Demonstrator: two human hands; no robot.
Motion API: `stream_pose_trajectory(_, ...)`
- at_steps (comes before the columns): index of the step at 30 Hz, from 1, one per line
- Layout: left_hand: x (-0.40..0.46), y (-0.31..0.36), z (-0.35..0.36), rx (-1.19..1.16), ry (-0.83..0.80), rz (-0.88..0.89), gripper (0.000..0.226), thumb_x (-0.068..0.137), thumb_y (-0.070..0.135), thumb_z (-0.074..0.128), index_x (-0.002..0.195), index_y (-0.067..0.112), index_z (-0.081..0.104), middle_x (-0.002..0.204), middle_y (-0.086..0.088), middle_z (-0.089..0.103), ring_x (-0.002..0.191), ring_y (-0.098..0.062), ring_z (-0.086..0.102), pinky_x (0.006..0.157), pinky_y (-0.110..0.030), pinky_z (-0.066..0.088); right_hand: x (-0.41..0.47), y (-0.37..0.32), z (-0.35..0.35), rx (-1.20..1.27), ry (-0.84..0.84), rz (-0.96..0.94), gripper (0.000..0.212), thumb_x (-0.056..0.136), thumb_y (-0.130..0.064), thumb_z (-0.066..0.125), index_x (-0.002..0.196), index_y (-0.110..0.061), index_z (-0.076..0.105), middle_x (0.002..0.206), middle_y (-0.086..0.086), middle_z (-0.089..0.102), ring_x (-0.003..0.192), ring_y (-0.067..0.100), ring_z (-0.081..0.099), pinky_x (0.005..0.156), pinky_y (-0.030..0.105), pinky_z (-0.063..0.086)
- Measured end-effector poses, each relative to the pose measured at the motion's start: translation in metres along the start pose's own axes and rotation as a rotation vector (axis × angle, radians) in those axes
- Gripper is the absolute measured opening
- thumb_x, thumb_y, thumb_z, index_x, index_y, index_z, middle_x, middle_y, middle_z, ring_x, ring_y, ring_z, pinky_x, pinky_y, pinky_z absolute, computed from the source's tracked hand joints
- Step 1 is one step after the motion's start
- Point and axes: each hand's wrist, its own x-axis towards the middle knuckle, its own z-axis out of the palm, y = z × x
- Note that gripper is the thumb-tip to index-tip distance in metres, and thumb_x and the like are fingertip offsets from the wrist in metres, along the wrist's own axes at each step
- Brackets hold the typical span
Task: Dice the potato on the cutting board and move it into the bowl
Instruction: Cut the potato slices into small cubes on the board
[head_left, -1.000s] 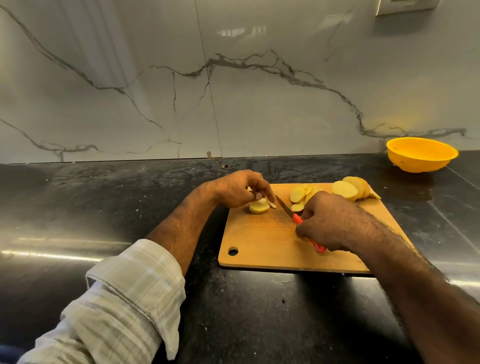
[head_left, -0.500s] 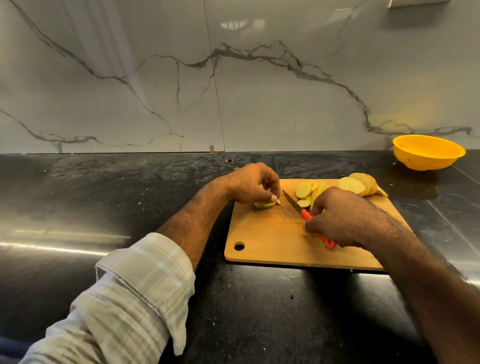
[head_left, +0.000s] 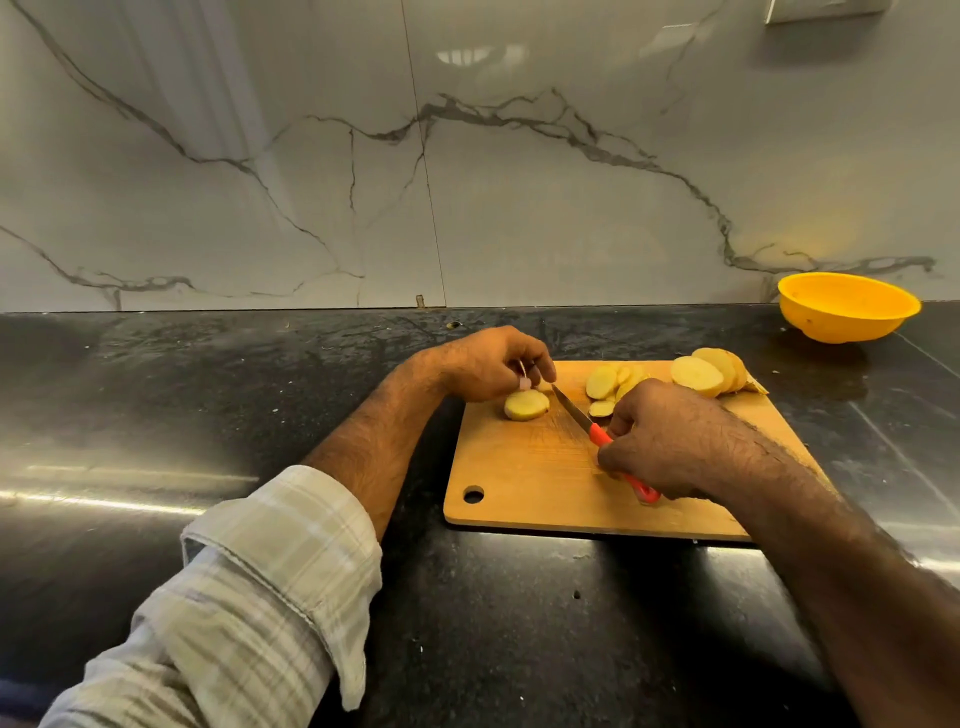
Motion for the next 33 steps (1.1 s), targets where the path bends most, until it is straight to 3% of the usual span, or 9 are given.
stream_pose_trajectory(6,-0.024,-0.014,-0.013,-0.011,-0.118,-0.029,0.055,0.089,0.012,0.082,0.138,0.03,0.064,0.124,0.005,0.062,0.114,-0.012,0.06,0.09,-0.023,0.048,-0.002,-0.006,0.01,-0.032,0.013,-0.083,0.024,0.093,-0.041,0.074,0.111,-0.027,0.069,0.095,-0.005,0.066,0.082,0.011,0.066,0.066,0.03,0.058)
stream_pose_trajectory(12,-0.028,-0.007,0.007,-0.052,0.068,-0.078,0.045,0.079,0.029,0.092,0.12,0.021,0.072,0.1,0.004,0.07,0.09,-0.01,0.066,0.079,-0.025,0.054,0.004,-0.003,0.01,-0.003,0.072,-0.077,0.024,0.092,-0.039,0.074,0.112,-0.026,0.071,0.095,-0.005,0.065,0.086,0.011,0.062,0.071,0.03,0.057)
stream_pose_trajectory(16,-0.033,0.005,0.028,-0.011,0.211,-0.139,0.049,0.075,0.043,0.093,0.114,0.021,0.071,0.094,0.005,0.07,0.089,-0.01,0.068,0.079,-0.028,0.058,0.006,0.0,0.01,-0.019,0.096,-0.1,0.02,0.093,-0.037,0.074,0.11,-0.028,0.071,0.097,-0.008,0.063,0.085,0.011,0.06,0.069,0.028,0.055)
stream_pose_trajectory(21,-0.041,0.006,0.032,-0.034,0.254,-0.167,0.068,0.077,0.046,0.091,0.134,0.025,0.061,0.106,0.006,0.066,0.095,-0.009,0.063,0.086,-0.031,0.057,0.009,0.001,0.011,-0.051,0.139,-0.124,0.02,0.093,-0.039,0.073,0.11,-0.028,0.075,0.097,-0.007,0.067,0.086,0.009,0.06,0.063,0.027,0.051)
stream_pose_trajectory(27,-0.045,0.002,0.031,-0.065,0.23,-0.101,0.043,0.088,0.035,0.084,0.127,0.024,0.069,0.118,0.009,0.063,0.092,-0.005,0.062,0.08,-0.021,0.052,0.008,-0.002,0.017,-0.054,0.131,-0.154,0.031,0.095,-0.038,0.07,0.124,-0.027,0.069,0.108,-0.005,0.067,0.096,0.013,0.061,0.075,0.029,0.054)
stream_pose_trajectory(33,-0.041,0.001,0.035,-0.055,0.293,-0.12,0.045,0.087,0.036,0.085,0.127,0.022,0.071,0.114,0.008,0.068,0.092,-0.004,0.062,0.076,-0.018,0.048,0.007,-0.01,0.029,-0.101,0.14,-0.197,0.035,0.094,-0.042,0.066,0.126,-0.029,0.066,0.107,-0.007,0.066,0.096,0.013,0.062,0.083,0.037,0.06)
